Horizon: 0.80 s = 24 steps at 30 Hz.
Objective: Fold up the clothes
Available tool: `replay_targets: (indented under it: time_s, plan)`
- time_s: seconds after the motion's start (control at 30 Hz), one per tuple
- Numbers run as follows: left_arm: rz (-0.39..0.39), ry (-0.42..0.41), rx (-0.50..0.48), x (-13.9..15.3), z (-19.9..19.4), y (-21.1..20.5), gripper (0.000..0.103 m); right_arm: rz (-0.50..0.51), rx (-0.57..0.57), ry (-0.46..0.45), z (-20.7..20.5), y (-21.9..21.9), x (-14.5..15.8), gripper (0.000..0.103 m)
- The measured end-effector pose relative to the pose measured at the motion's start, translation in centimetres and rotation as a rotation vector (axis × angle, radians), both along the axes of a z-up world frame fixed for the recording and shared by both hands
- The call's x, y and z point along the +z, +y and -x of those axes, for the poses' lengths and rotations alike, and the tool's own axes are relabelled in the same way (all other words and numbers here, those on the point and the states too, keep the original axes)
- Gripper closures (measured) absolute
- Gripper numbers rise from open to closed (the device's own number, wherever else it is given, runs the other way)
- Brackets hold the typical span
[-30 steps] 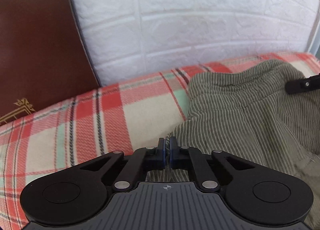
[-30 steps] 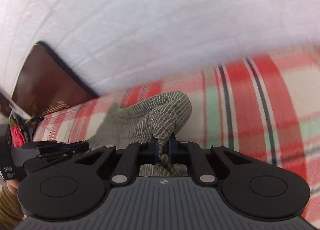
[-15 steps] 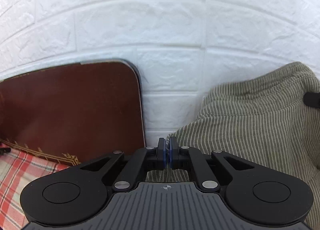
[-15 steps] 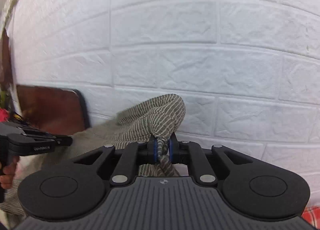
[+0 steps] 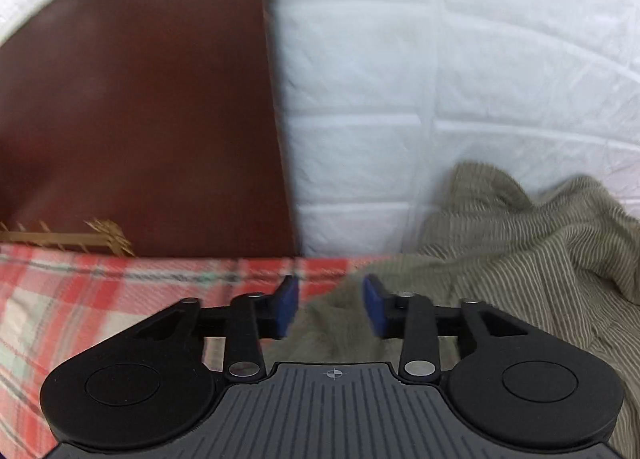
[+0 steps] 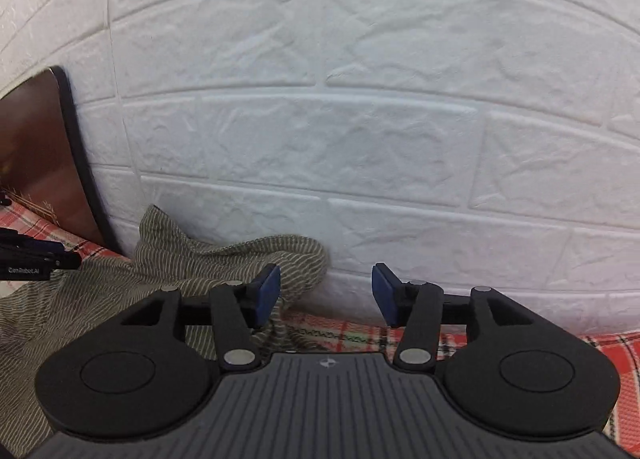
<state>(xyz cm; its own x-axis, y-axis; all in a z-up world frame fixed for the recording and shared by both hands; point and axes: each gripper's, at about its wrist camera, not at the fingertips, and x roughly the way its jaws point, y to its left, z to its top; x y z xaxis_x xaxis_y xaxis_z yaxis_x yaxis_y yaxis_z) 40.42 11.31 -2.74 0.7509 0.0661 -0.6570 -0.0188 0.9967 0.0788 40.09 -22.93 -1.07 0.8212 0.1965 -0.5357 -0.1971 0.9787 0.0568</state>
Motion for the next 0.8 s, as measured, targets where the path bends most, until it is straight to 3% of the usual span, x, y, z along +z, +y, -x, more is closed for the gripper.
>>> replay_targets:
  time_s: [0.2,0.4,0.43,0.47,0.5,0.53,0.67,0.8]
  plan:
    - [-0.082,0.049,-0.016,-0.1,-0.5,1.3,0.041,-0.041,0.066,0.090,1.6,-2.3,-0.3,0.048]
    - [-0.111,0.079,-0.062,-1.5,-0.2,0.1,0.039,0.009,0.164,0.163,3.5,-2.2,-1.8,0.048]
    - [-0.117,0.082,-0.072,-1.7,-0.2,-0.2,0.039,0.005,0.170,0.186,3.4,-2.4,-2.2,0.051]
    - [-0.126,0.083,-0.080,-1.8,-0.2,-0.4,0.039,0.001,0.175,0.209,3.3,-2.6,-2.5,0.061]
    - [-0.135,0.079,-0.080,-1.9,-0.4,-0.5,0.039,-0.003,0.180,0.231,3.2,-2.8,-2.8,0.090]
    - [-0.136,0.078,-0.077,-1.9,-0.3,-0.6,0.039,-0.008,0.184,0.254,3.2,-3.1,-3.2,0.100]
    - [-0.135,0.077,-0.060,-1.9,-0.3,-0.3,0.036,-0.089,0.063,0.207,2.9,-5.7,-2.9,0.100]
    - [-0.140,0.086,-0.037,-1.8,-0.2,0.4,0.036,-0.089,-0.189,0.255,1.1,-9.4,-4.1,0.099]
